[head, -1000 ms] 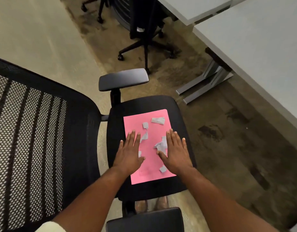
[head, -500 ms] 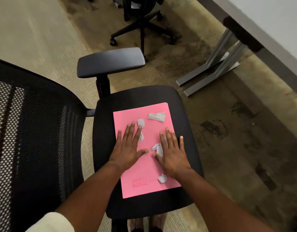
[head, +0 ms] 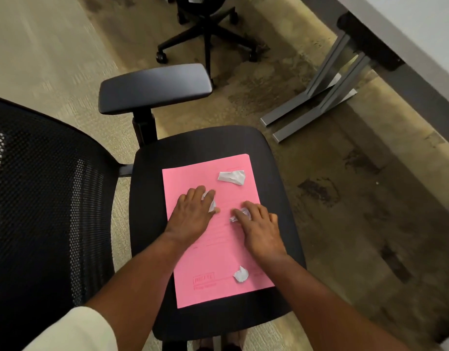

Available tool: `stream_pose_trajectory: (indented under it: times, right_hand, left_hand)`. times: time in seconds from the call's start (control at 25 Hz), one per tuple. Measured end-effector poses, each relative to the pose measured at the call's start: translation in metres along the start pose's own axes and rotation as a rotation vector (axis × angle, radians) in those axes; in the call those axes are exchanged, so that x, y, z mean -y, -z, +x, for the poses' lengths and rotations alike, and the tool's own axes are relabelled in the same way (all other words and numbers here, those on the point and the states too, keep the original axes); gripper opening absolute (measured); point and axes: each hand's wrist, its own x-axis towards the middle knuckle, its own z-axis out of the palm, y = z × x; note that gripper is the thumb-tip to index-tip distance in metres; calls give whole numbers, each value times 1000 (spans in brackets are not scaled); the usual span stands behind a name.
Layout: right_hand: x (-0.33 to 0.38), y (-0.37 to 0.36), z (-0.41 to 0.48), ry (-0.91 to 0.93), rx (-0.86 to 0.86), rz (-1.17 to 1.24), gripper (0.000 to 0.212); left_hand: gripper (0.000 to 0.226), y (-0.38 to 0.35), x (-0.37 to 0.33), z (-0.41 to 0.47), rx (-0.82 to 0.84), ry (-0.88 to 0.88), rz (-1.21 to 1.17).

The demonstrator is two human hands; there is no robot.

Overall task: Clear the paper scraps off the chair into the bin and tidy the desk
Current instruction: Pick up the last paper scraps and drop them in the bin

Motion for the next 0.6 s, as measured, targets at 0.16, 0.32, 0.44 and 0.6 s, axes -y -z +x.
stream_pose_trajectory:
  times: [0.16,0.32,0.44,0.6]
  right_hand:
    - [1,2,6,17,-82,1,51]
    - [10,9,14,-6,-116,71,44]
    - [22,26,32,-80,-138,189,37]
    - [36,43,67,-29,-110,139,36]
  left_hand:
    - [34,-3,-4,-5,-9,-31,-89]
    - [22,12,-14,-8,99,49,-280]
    - [21,25,-22,-24,123,62,-380]
    - [19,30,-32,-57,190,41,-411]
